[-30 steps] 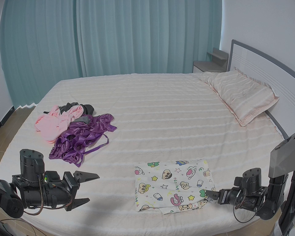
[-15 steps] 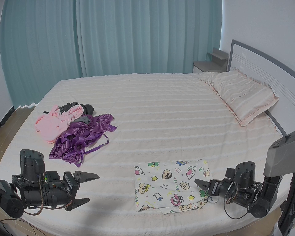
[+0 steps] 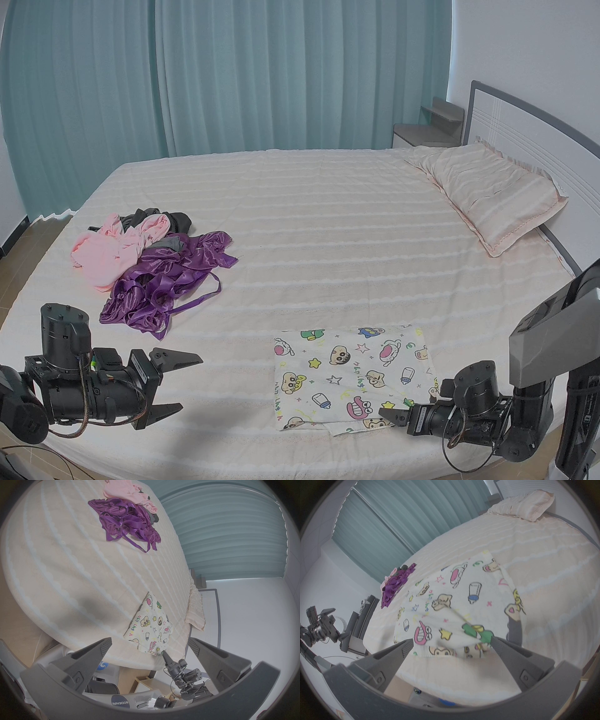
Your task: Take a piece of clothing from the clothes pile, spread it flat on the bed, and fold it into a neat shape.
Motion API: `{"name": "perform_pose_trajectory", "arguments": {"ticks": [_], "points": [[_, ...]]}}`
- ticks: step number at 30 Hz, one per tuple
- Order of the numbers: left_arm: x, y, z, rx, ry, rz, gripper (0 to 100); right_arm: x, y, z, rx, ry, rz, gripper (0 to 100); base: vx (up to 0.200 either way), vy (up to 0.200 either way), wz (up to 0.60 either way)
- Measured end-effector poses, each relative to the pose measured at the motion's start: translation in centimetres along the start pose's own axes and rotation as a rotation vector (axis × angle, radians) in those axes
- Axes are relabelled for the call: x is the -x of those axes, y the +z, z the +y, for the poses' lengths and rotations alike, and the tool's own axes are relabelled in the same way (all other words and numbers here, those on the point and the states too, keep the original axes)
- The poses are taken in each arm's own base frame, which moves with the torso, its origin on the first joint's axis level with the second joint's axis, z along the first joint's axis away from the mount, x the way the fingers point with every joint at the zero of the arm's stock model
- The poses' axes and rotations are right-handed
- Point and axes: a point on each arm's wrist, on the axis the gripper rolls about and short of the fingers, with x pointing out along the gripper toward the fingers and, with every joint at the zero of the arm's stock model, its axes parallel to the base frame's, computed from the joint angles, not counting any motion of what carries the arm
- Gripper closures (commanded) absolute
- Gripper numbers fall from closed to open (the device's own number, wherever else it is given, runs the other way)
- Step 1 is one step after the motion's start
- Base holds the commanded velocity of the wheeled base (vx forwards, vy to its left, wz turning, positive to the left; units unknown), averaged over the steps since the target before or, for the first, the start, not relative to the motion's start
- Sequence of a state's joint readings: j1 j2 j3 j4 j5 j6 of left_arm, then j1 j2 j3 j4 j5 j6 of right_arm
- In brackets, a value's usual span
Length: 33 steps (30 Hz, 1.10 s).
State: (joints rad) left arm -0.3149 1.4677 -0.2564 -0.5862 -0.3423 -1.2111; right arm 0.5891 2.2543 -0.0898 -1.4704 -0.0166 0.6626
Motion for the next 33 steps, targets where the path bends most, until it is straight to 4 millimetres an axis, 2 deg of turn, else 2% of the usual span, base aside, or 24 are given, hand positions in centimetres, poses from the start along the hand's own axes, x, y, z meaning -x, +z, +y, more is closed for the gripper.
{"name": "perform_pose_trajectory", "arguments": {"ticks": [8, 11, 16, 21, 26, 33], "points": [[-0.2, 0.0, 0.1, 0.002, 0.01, 0.003, 0, 0.7, -0.8, -0.7, -0.003, -0.005, 0.021, 0, 0.0, 0.0, 0.0], [-0.3, 0.1, 0.1, -0.003, 0.012, 0.0, 0, 1.0, -0.4, -0.7, -0.009, -0.001, 0.003, 0, 0.0, 0.0, 0.0], [-0.8, 0.2, -0.8, -0.032, -0.004, -0.005, 0, 2.0, 1.3, -1.0, -0.024, 0.006, -0.076, 0, 0.0, 0.0, 0.0], [-2.6, 0.1, -3.1, -0.086, -0.007, -0.066, 0, 2.3, 3.5, -2.3, -0.048, -0.001, -0.162, 0, 0.0, 0.0, 0.0], [-4.9, -1.0, -4.2, -0.127, 0.015, -0.043, 0, 1.6, 5.8, -3.1, -0.058, -0.008, -0.23, 0, 0.0, -0.2, 0.0], [-6.7, -2.5, -4.3, -0.161, 0.046, 0.02, 0, 1.6, 6.9, -3.9, -0.071, -0.024, -0.246, 0, 0.0, -0.2, 0.0]]}}
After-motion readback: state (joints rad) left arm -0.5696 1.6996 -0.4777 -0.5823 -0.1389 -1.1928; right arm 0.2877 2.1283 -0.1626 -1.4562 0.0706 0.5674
